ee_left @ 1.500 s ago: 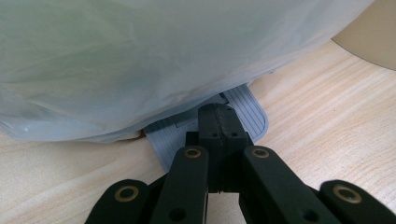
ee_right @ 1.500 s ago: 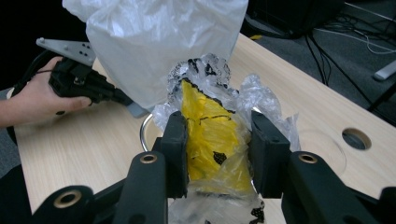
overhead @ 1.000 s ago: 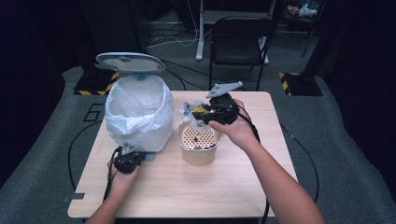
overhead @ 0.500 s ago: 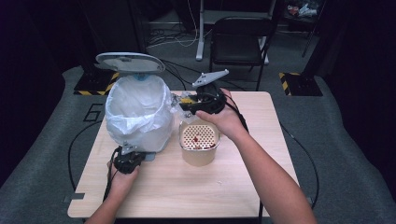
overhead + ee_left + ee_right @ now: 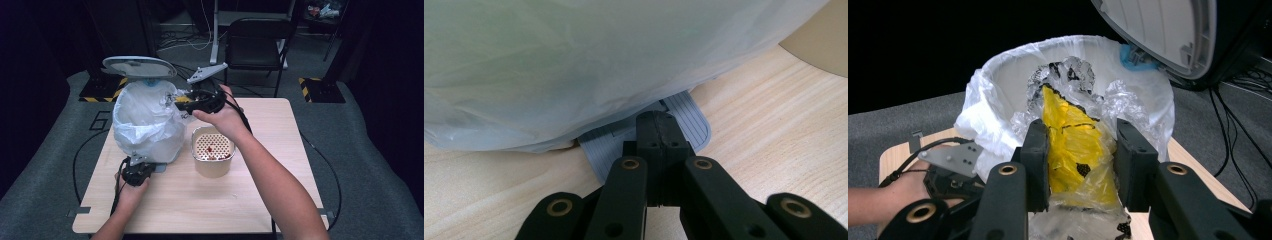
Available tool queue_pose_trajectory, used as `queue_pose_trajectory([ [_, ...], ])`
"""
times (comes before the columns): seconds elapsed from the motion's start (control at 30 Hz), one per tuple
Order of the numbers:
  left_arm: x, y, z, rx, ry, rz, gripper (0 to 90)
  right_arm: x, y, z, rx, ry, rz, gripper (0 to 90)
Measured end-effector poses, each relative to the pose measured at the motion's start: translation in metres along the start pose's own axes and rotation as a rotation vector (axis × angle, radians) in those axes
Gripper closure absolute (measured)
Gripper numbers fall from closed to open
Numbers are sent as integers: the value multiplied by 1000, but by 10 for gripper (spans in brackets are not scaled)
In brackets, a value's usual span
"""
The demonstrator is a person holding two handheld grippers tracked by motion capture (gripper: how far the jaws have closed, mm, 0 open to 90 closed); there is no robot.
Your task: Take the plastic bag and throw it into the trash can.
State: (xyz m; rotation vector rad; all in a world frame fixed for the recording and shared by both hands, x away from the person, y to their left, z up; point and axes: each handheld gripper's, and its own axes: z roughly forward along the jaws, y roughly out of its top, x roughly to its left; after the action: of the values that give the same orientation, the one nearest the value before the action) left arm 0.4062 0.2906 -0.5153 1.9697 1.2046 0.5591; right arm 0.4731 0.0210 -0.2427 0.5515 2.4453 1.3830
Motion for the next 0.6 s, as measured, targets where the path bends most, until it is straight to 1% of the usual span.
queue_pose_trajectory([
  [0.13,0,0,0,-4,-1,-2,900,4,4,8,-8,12,-2,630],
  [0.2,0,0,0,-1,2,1,900,6,7,14,-10,20,-12,629],
  [0.23,0,0,0,-1,2,0,900,7,8,16,-6,24,-5,629],
  [0.37,0,0,0,0,1,0,900,11,13,24,-16,39,-10,629],
  [0.6,1,0,0,1,-3,2,900,20,21,40,-14,61,-22,629],
])
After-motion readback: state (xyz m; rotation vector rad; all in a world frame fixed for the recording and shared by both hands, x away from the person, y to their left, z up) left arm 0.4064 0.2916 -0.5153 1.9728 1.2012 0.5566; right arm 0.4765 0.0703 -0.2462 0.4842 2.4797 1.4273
